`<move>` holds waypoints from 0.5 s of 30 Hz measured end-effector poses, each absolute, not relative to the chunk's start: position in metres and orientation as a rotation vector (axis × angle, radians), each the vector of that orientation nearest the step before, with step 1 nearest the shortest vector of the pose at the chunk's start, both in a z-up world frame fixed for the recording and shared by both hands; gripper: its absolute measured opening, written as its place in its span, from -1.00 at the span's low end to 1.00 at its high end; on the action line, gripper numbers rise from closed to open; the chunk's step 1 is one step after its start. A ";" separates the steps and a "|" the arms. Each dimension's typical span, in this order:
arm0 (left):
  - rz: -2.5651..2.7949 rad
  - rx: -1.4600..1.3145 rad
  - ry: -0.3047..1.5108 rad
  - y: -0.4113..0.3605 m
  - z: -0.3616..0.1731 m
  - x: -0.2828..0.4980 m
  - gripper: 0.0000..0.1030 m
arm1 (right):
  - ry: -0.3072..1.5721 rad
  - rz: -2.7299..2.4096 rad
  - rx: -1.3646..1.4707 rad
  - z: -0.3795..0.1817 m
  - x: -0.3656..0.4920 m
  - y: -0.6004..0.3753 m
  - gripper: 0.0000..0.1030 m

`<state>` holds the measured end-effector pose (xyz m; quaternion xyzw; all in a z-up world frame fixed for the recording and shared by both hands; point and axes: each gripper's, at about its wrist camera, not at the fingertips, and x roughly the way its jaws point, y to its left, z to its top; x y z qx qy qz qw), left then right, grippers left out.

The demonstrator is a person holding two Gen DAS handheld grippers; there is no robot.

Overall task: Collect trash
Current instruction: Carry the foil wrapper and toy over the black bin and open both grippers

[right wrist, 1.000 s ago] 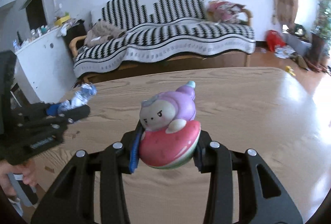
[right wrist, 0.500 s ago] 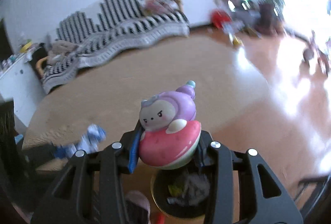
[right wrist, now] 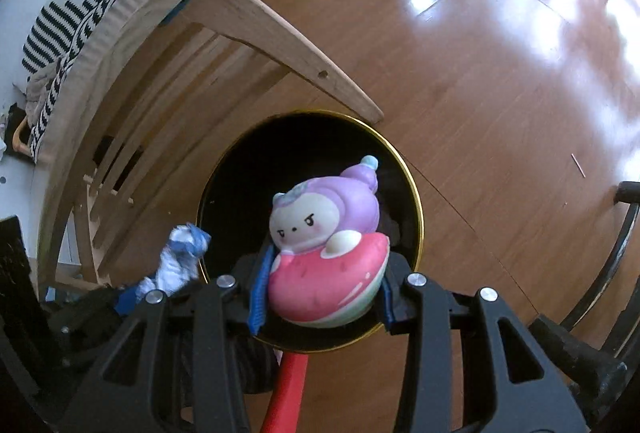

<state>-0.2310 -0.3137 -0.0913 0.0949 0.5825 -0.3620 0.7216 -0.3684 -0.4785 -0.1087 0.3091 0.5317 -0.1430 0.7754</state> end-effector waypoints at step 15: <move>-0.843 0.231 1.265 -0.317 -0.089 -0.245 -0.27 | 1.170 -0.306 0.661 -0.105 -0.336 -0.475 -0.19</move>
